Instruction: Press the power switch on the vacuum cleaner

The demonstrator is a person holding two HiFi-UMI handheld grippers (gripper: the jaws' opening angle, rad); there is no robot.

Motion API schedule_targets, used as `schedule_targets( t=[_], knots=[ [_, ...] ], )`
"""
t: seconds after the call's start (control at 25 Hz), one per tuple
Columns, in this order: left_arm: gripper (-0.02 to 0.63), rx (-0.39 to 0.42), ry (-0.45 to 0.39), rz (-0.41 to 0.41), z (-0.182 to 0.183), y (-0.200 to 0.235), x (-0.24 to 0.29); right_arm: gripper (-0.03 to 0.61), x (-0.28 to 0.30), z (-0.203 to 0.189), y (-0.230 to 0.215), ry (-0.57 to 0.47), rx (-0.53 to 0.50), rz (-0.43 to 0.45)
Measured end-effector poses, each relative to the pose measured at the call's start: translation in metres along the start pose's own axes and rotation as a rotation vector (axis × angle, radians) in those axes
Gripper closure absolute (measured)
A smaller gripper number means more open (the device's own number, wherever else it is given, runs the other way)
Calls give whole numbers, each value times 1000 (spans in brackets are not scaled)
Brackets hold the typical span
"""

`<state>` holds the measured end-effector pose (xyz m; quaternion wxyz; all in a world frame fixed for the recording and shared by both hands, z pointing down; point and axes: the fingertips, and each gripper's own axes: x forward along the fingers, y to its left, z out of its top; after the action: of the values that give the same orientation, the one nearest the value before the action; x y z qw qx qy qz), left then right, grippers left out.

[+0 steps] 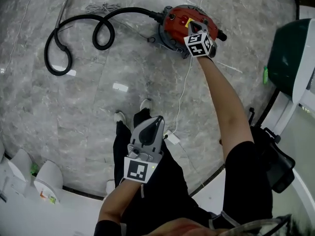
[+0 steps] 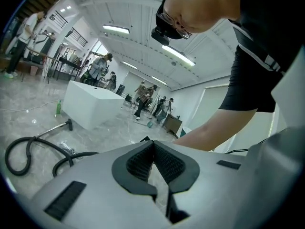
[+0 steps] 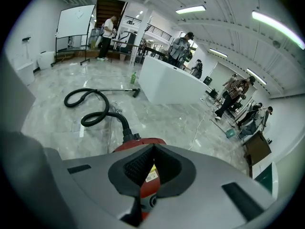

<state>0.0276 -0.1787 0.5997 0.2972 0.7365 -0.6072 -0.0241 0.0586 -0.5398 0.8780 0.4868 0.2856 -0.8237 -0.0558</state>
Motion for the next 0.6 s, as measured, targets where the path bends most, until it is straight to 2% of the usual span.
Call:
schedule_targets(
  t=[0.16, 0.36, 0.48, 0.6],
  knots=[
    [595, -54, -36, 46, -1, 2, -4, 563, 16, 10, -1, -1, -62, 10],
    [595, 15, -80, 33, 12, -8, -13, 563, 32, 2, 2, 36, -164, 21],
    [595, 29, -62, 32, 2, -5, -10, 563, 43, 0, 4, 55, -190, 27],
    [595, -17, -24, 45, -16, 1, -11, 563, 53, -1, 8, 77, -230, 27]
  ],
)
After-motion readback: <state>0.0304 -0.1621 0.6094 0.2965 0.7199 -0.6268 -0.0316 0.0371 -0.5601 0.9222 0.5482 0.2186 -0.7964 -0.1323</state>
